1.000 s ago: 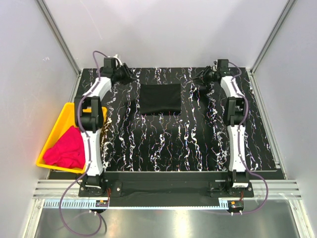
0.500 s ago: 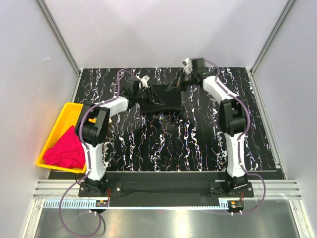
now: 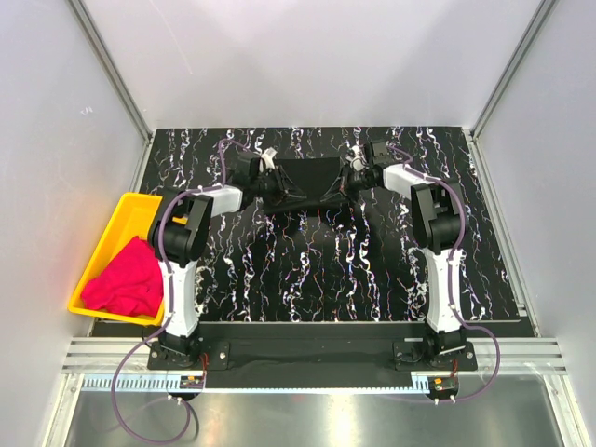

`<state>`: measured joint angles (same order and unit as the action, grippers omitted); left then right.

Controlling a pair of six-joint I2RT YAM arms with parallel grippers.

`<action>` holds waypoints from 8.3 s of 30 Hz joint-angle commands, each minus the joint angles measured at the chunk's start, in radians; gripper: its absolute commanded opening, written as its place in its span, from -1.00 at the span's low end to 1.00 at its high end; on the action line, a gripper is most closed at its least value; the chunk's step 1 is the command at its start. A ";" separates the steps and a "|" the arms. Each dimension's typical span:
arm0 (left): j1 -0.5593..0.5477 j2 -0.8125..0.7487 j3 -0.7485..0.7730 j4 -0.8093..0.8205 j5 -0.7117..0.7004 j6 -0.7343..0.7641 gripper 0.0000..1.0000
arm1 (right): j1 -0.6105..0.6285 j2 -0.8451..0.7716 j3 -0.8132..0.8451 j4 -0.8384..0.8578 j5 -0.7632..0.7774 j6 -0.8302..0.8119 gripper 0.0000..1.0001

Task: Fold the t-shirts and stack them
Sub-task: Fold the tshirt, then neatly place the folded tshirt to the corner, then reset both grippers

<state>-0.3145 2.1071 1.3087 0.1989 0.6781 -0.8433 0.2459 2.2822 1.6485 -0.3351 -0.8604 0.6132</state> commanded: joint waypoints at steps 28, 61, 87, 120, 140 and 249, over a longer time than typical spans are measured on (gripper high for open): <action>0.097 -0.139 0.014 -0.086 0.087 0.079 -0.26 | -0.103 -0.099 -0.070 0.097 -0.009 0.049 -0.77; -0.046 0.151 0.130 -0.222 0.080 0.071 -0.48 | -0.209 -0.059 0.040 0.096 0.087 0.126 0.23; -0.048 -0.654 -0.264 -0.481 0.014 0.230 -0.23 | -0.040 -0.236 -0.291 0.088 0.261 -0.081 0.38; 0.087 -1.019 -0.572 -0.572 0.040 0.250 -0.29 | -0.042 -0.035 -0.107 0.088 0.244 -0.072 -0.52; 0.091 -1.171 -0.736 -0.383 0.106 0.179 -0.29 | -0.354 -0.601 -0.754 0.016 0.658 0.292 -1.00; 0.089 -1.924 -1.347 0.249 0.202 -0.531 0.98 | 0.090 -2.081 -1.415 0.110 0.528 0.712 1.00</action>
<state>-0.2222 0.2691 0.0406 0.2878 0.8810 -1.2324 0.3344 0.3080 0.2905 -0.2886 -0.2718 1.2072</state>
